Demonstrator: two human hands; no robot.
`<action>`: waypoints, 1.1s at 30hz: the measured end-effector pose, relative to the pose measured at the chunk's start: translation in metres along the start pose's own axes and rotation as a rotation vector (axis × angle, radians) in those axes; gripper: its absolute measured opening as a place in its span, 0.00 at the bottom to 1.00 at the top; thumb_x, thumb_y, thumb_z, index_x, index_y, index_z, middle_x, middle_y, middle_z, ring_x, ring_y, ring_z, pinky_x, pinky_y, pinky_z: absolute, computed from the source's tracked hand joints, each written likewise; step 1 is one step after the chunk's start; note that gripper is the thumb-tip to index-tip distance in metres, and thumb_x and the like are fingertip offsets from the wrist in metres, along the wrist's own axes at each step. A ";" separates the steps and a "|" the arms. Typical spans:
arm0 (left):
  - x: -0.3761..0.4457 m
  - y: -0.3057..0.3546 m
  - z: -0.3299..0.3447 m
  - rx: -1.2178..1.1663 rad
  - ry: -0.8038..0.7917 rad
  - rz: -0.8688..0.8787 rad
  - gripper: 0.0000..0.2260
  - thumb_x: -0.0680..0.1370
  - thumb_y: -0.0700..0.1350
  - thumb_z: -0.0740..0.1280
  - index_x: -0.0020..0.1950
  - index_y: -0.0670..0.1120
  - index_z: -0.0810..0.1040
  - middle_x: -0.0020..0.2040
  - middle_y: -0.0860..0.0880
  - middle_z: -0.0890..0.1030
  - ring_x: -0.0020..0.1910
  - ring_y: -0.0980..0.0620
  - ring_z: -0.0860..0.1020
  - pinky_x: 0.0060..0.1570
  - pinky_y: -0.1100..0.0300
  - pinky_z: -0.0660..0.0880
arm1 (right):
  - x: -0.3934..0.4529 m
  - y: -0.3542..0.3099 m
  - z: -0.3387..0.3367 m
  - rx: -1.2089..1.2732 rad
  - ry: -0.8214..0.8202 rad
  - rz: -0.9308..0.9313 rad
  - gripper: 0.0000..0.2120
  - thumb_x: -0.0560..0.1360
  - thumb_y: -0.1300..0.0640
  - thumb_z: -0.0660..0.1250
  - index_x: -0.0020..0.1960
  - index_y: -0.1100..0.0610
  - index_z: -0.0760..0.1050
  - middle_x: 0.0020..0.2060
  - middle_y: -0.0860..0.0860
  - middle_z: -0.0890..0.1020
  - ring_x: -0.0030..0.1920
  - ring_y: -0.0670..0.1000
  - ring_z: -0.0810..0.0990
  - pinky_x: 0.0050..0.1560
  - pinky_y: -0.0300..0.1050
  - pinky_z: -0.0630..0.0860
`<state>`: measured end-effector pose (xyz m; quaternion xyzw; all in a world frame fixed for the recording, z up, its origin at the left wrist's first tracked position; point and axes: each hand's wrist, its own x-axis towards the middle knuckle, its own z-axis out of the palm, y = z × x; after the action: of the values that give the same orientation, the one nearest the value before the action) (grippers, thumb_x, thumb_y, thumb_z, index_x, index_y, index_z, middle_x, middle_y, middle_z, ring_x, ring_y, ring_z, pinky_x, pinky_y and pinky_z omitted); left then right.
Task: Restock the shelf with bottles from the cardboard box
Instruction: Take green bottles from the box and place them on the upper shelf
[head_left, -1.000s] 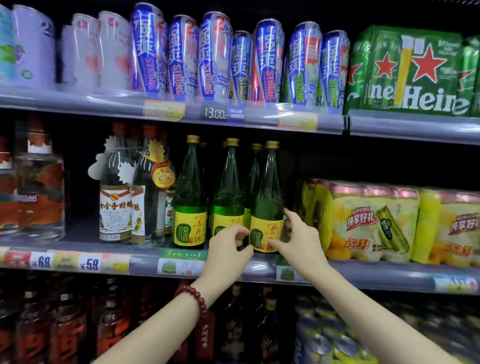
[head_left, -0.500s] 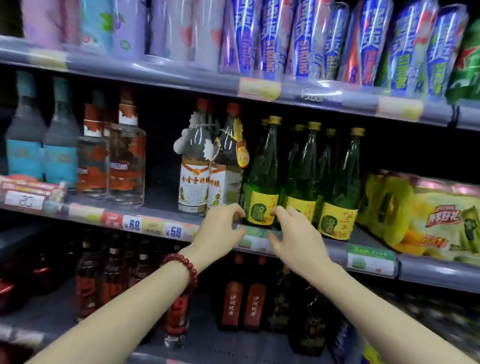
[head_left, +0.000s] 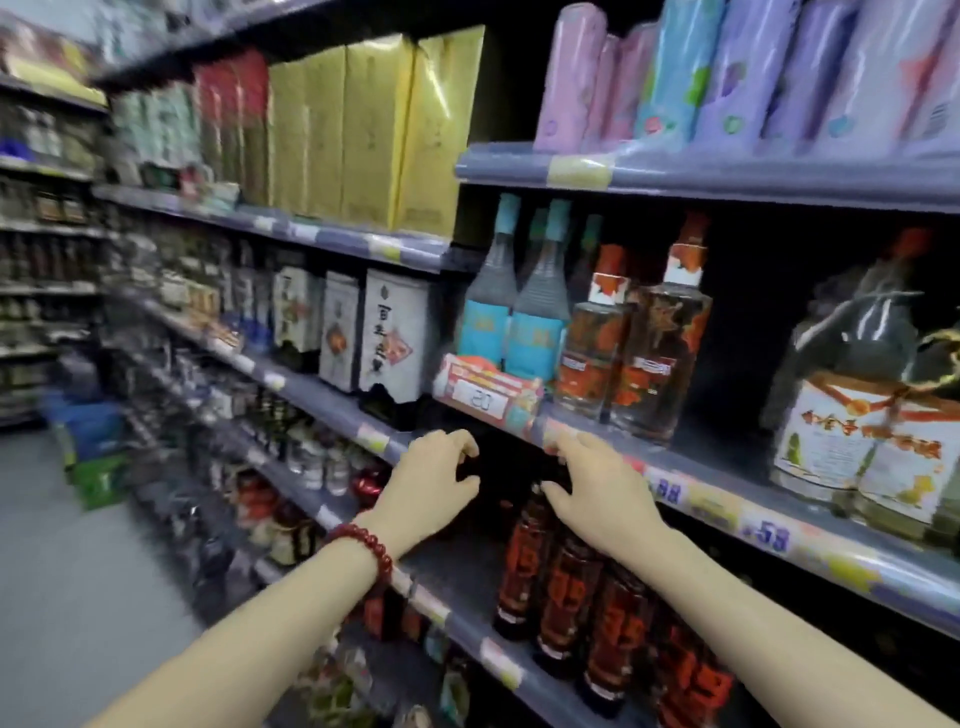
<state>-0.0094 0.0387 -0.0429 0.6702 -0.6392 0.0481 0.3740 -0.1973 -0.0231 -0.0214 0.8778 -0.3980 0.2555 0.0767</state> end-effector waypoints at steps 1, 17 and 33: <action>-0.005 -0.023 -0.011 0.022 0.013 -0.035 0.12 0.73 0.43 0.68 0.56 0.44 0.77 0.49 0.47 0.80 0.51 0.48 0.78 0.51 0.58 0.72 | 0.014 -0.020 0.013 0.032 -0.015 -0.030 0.16 0.74 0.51 0.65 0.59 0.55 0.70 0.55 0.53 0.76 0.59 0.56 0.74 0.54 0.50 0.73; -0.061 -0.282 -0.139 0.312 0.173 -0.604 0.11 0.74 0.43 0.68 0.55 0.42 0.77 0.52 0.44 0.80 0.53 0.45 0.77 0.51 0.57 0.71 | 0.174 -0.288 0.191 0.336 -0.308 -0.464 0.09 0.76 0.52 0.64 0.48 0.56 0.68 0.43 0.52 0.74 0.44 0.55 0.75 0.39 0.48 0.73; -0.102 -0.472 -0.237 0.521 0.298 -1.184 0.13 0.74 0.45 0.68 0.57 0.43 0.77 0.54 0.44 0.81 0.55 0.46 0.78 0.51 0.55 0.76 | 0.303 -0.536 0.351 0.597 -0.504 -0.903 0.16 0.76 0.48 0.65 0.61 0.54 0.71 0.57 0.53 0.77 0.58 0.55 0.76 0.49 0.48 0.74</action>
<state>0.4920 0.2096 -0.1366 0.9629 -0.0718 0.0798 0.2474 0.5022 0.0182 -0.1314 0.9773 0.0979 0.0822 -0.1691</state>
